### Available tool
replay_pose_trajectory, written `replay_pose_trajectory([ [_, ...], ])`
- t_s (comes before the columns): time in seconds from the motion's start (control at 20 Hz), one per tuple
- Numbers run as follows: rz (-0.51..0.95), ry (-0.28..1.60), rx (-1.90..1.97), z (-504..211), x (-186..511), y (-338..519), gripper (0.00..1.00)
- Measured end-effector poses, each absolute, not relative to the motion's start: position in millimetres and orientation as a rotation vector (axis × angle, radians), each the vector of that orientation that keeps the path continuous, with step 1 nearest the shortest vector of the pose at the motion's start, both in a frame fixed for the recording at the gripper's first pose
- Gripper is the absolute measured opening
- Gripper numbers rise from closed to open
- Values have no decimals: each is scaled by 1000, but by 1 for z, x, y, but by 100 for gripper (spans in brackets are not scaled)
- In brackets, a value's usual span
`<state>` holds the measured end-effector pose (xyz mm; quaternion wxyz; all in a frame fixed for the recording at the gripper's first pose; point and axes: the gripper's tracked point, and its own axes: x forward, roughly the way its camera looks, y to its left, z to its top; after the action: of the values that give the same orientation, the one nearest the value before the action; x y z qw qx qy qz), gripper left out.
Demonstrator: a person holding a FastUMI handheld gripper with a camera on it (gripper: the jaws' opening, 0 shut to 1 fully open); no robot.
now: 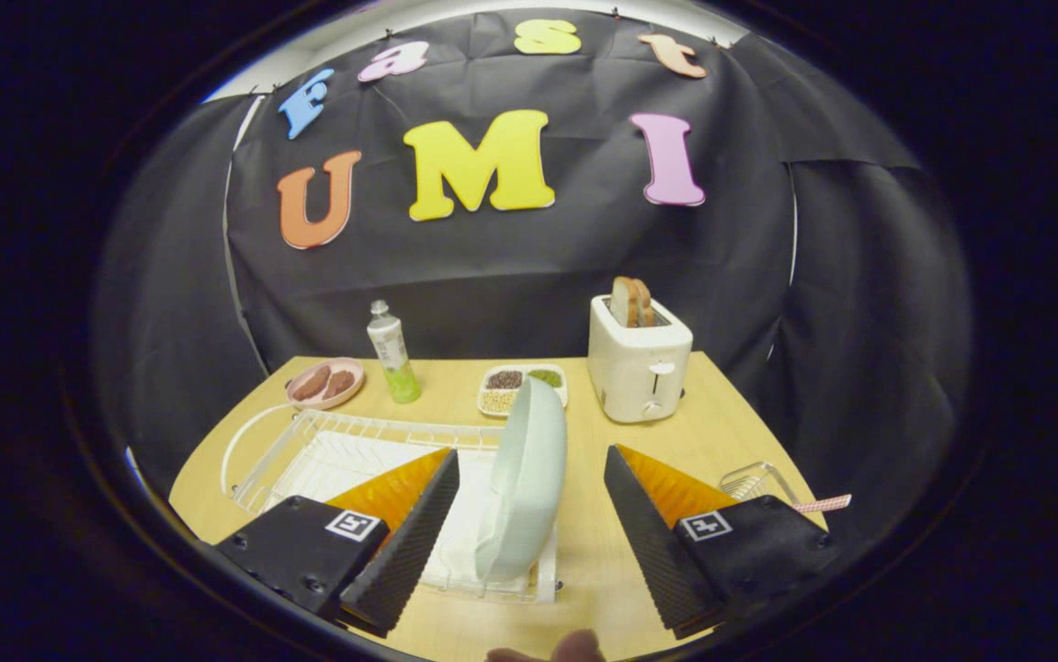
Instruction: Take the plate from the dish rack, then take the spoon from the basket and place it into the plate.
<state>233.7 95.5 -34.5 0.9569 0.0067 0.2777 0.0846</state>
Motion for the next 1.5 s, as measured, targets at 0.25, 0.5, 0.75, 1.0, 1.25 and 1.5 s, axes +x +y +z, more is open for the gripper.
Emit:
replay_pose_trajectory([
  [0.25, 170, 665, 20, -62, 261, 109, 100],
  [0.5, 155, 718, 19, -78, 270, 118, 90],
  [0.75, 50, 726, -26, -84, 271, 106, 63],
  [1.0, -40, 753, -35, -81, 266, 103, 39],
  [1.25, -155, 637, -69, -53, 269, 98, 36],
  [1.5, -196, 573, -113, -31, 272, 95, 35],
])
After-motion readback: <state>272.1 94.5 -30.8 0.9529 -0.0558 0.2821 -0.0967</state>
